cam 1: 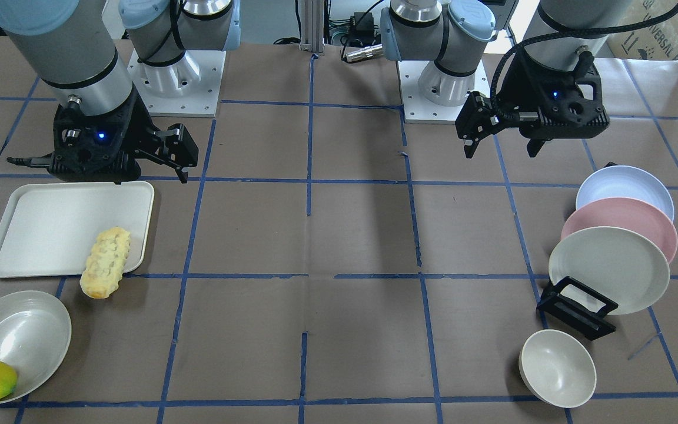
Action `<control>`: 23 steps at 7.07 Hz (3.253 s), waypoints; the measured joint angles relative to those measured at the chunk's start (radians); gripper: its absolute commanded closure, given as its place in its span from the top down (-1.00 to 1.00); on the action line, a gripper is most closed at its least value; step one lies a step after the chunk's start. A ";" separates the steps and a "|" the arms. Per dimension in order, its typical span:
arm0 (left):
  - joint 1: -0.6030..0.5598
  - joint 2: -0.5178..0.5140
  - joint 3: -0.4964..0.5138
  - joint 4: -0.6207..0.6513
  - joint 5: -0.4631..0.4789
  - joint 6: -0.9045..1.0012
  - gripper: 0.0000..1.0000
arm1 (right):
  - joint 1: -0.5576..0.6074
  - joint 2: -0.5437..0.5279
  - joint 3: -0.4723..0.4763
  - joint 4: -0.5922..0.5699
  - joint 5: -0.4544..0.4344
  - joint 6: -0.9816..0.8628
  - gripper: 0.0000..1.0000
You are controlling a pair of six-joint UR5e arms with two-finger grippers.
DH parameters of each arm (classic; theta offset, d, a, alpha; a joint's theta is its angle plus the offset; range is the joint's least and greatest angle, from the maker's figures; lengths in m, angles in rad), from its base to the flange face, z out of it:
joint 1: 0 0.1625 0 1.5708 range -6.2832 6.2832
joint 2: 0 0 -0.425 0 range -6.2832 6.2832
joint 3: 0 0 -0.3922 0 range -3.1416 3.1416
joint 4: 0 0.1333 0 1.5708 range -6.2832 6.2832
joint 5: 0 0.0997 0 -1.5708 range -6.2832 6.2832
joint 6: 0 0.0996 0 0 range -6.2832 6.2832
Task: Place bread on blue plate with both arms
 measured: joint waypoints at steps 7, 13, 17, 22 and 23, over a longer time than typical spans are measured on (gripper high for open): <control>0.100 0.021 -0.005 -0.013 0.018 0.113 0.99 | -0.213 0.077 0.161 -0.265 0.018 -0.287 0.99; 0.738 -0.152 -0.001 -0.031 0.007 0.629 0.99 | -0.310 0.245 0.357 -0.687 0.024 -0.389 0.99; 0.887 -0.378 0.018 0.075 -0.028 0.880 0.99 | -0.318 0.253 0.408 -0.698 0.020 -0.382 0.50; 0.899 -0.490 0.000 0.259 -0.022 0.960 0.61 | -0.315 0.240 0.389 -0.664 0.000 -0.381 -0.89; 0.900 -0.499 -0.004 0.272 -0.021 0.960 0.37 | -0.312 0.225 0.353 -0.590 -0.013 -0.377 -0.89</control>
